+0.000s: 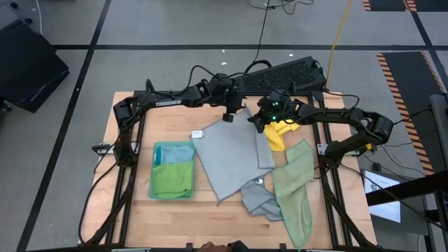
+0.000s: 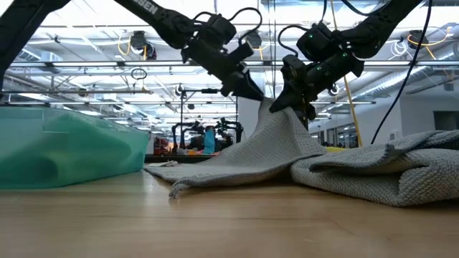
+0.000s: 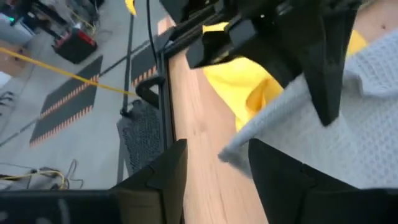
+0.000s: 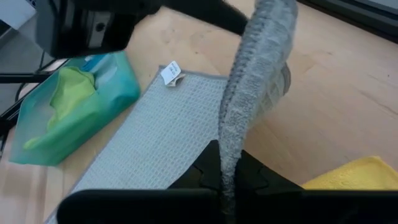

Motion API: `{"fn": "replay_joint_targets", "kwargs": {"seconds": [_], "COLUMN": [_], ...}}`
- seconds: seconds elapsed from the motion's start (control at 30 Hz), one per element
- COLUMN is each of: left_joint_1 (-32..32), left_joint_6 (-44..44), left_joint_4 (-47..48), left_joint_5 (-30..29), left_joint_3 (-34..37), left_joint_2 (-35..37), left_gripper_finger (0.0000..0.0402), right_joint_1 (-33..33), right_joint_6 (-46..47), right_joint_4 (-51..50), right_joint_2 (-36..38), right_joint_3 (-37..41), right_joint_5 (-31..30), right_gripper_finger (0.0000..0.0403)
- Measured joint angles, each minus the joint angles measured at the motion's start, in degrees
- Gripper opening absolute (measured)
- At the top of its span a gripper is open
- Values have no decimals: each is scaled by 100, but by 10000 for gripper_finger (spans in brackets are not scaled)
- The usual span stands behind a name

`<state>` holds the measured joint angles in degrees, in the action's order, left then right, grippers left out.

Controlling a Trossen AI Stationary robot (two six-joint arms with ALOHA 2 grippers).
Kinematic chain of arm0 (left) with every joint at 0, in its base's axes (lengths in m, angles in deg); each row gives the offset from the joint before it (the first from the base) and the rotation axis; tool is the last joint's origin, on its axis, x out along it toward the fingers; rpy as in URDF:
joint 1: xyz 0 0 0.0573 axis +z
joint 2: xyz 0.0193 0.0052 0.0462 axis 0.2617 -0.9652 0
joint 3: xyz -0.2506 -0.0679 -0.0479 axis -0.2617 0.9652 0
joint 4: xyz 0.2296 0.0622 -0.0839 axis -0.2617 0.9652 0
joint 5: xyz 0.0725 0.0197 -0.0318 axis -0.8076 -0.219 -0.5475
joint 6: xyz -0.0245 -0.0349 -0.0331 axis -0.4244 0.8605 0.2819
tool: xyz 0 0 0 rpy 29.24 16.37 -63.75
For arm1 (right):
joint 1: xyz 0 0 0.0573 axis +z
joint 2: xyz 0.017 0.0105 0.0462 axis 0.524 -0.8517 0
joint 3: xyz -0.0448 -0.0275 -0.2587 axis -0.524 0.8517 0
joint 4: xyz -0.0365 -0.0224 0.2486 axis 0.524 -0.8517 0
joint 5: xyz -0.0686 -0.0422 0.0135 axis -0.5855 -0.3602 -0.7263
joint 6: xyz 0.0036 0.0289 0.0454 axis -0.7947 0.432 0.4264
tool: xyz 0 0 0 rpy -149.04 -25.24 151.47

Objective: Fold microfiber towels
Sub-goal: Fold the top gray microfiber cloth

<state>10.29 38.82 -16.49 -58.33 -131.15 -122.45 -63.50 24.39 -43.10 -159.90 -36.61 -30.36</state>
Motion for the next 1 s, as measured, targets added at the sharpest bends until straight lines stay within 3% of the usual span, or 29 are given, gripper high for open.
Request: {"fn": "replay_joint_targets", "kwargs": {"seconds": [0.3, 0.63, 0.77, 1.0], "left_joint_1": [-120, -128, -119, -110], "left_joint_6": [-45, 113, 339, 931], "left_joint_4": [-296, -211, -160, 115], "left_joint_5": [17, -47, -49, -52], "left_joint_3": [3, 7, 7, 7], "left_joint_2": [-188, -220, -220, -218], "left_gripper_finger": [159, 21, 9, 5], "right_joint_1": [0, 0, -2, -11], "right_joint_6": [-37, -88, -27, 425], "right_joint_4": [-4, 0, -5, -830], "right_joint_2": [0, 0, 0, 344], "right_joint_3": [0, 0, 0, 4], "right_joint_5": [2, 1, -4, -25], "right_gripper_finger": [2, 2, 4, 70]}}
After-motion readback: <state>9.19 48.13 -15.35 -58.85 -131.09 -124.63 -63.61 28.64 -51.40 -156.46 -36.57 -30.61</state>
